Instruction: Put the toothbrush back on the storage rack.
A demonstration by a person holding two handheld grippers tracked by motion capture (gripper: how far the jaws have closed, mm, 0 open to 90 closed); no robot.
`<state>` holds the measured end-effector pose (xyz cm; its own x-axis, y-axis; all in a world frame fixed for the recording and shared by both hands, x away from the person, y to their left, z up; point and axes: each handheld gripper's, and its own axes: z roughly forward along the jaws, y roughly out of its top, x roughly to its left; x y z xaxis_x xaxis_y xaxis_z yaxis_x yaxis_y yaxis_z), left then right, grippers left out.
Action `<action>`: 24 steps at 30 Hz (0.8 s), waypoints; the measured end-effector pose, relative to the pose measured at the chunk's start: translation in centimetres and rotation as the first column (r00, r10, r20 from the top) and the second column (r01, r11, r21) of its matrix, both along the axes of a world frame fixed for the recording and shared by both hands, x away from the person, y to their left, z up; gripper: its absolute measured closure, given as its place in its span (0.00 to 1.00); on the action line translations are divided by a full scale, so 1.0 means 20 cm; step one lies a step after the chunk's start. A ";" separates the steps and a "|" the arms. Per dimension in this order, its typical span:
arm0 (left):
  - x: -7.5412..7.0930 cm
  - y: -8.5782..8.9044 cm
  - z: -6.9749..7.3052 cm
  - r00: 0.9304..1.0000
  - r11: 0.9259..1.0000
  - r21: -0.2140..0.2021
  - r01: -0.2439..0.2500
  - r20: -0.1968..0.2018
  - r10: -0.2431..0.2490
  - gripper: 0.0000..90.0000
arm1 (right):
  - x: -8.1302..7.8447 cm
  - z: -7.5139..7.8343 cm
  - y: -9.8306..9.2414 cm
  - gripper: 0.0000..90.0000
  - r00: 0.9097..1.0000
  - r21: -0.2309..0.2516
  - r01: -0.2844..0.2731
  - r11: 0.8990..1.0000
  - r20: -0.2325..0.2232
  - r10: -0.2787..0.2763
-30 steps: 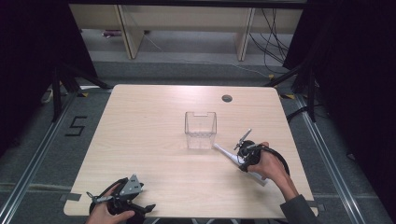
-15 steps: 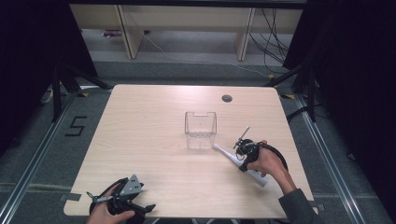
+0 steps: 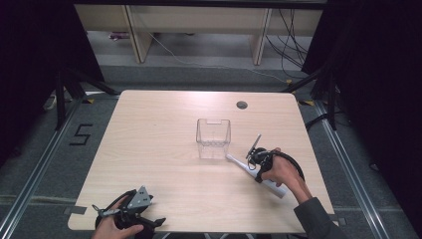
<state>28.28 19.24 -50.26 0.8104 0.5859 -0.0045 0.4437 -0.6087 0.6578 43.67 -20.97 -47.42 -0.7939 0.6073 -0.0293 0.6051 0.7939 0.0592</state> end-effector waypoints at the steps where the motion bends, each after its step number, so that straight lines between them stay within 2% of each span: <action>1: 0.00 0.00 0.00 1.000 1.000 0.000 -0.001 -0.003 0.001 0.16 | 0.00 0.00 0.00 0.74 1.000 0.000 0.000 1.000 0.000 0.000; 2: 0.00 0.00 0.00 1.000 1.000 0.002 0.001 -0.001 -0.001 0.16 | 0.00 0.01 -0.01 0.74 1.000 -0.001 0.006 1.000 -0.010 -0.006; 4: 0.00 0.00 0.00 1.000 1.000 0.000 0.000 -0.002 0.000 0.16 | 0.01 0.00 -0.02 0.74 1.000 -0.003 -0.010 1.000 0.000 0.010; 7: 0.00 0.00 0.00 1.000 1.000 0.005 0.002 0.000 -0.002 0.16 | 0.00 0.01 -0.05 0.74 1.000 0.015 0.020 1.000 0.006 -0.020; 8: 0.00 0.00 0.00 1.000 1.000 0.005 -0.002 -0.007 0.002 0.16 | 0.01 0.03 -0.07 0.74 1.000 0.009 -0.003 1.000 0.012 0.003; 10: 0.00 0.00 0.00 1.000 1.000 0.002 0.001 -0.001 -0.001 0.16 | 0.01 0.03 -0.08 0.74 1.000 0.020 -0.004 1.000 0.015 0.004; 11: 0.00 0.00 0.00 1.000 1.000 0.000 0.001 -0.001 -0.001 0.16 | 0.00 0.04 -0.09 0.74 1.000 0.024 0.016 1.000 0.014 -0.017; 12: 0.00 0.00 0.00 1.000 1.000 0.002 0.003 -0.001 -0.003 0.16 | 0.00 0.05 -0.10 0.74 0.999 0.038 0.014 0.999 0.035 -0.015; 18: 0.00 0.00 0.00 1.000 1.000 -0.001 0.001 0.000 -0.001 0.16 | -0.01 0.12 -0.15 0.74 0.994 0.098 0.057 0.994 0.084 -0.065; 21: 0.00 0.00 0.00 1.000 1.000 -0.002 -0.005 0.001 0.005 0.16 | -0.01 0.17 -0.19 0.74 0.989 0.173 0.080 0.982 0.108 -0.100; 24: 0.00 0.00 0.00 1.000 1.000 0.002 -0.001 0.001 0.001 0.16 | -0.01 0.19 -0.20 0.74 0.986 0.204 0.085 0.975 0.122 -0.112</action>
<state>28.35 19.25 -50.29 0.8098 0.5867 -0.0022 0.4433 -0.6095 0.6572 43.43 -25.06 -43.60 -0.7271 0.6865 -0.0015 0.6560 0.6954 0.2933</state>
